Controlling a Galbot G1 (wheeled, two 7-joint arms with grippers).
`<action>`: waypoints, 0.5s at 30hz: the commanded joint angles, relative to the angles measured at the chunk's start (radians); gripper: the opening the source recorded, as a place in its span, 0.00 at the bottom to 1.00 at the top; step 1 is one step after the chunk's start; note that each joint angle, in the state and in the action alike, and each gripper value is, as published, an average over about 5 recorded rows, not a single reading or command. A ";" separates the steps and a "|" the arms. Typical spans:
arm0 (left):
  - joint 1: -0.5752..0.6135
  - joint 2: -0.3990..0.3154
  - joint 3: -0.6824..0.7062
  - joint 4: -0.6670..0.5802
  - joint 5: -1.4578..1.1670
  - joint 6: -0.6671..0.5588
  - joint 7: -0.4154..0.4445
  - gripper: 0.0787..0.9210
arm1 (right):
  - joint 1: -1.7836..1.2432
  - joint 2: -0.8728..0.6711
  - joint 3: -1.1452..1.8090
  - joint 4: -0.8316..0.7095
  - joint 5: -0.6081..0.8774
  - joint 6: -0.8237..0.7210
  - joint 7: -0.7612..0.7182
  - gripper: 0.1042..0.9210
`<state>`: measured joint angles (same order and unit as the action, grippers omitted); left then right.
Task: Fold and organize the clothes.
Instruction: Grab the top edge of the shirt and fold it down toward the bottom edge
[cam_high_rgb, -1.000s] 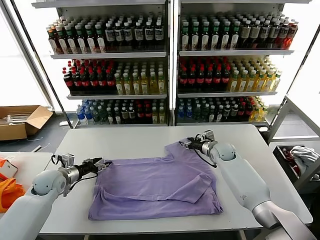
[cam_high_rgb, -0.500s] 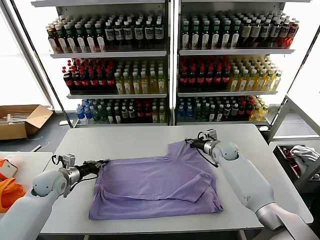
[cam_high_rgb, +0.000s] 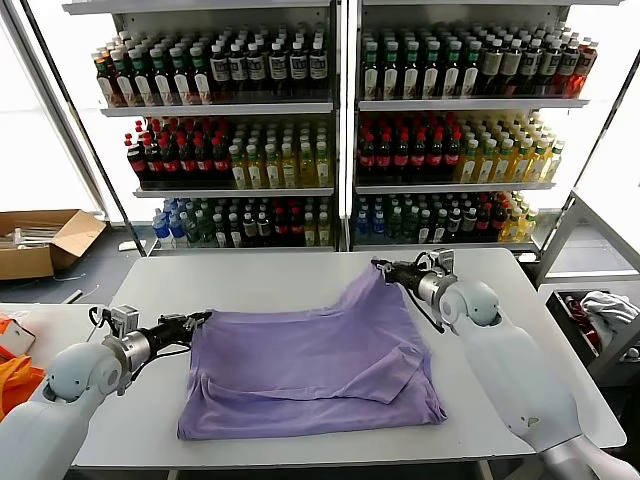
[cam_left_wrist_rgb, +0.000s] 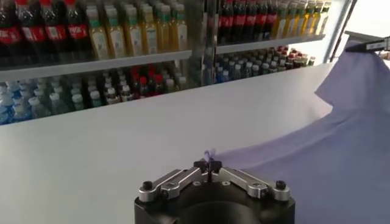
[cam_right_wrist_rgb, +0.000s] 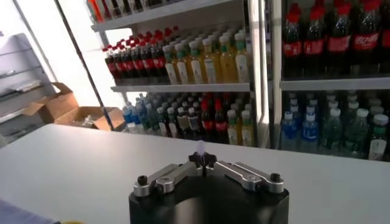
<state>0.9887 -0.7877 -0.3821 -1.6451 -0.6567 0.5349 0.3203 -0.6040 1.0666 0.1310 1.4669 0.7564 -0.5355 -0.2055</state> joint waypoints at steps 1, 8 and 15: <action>0.213 0.019 -0.166 -0.246 -0.003 -0.015 -0.041 0.01 | -0.275 -0.101 0.156 0.312 0.066 -0.009 0.021 0.00; 0.401 0.022 -0.256 -0.375 0.006 0.003 -0.080 0.01 | -0.555 -0.143 0.302 0.472 0.070 -0.001 0.018 0.00; 0.587 -0.013 -0.302 -0.430 0.130 -0.022 -0.069 0.01 | -0.738 -0.138 0.374 0.560 0.042 0.021 0.012 0.00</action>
<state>1.2810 -0.7717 -0.5750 -1.9209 -0.6343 0.5292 0.2632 -1.0531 0.9617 0.3783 1.8431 0.8003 -0.5235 -0.1960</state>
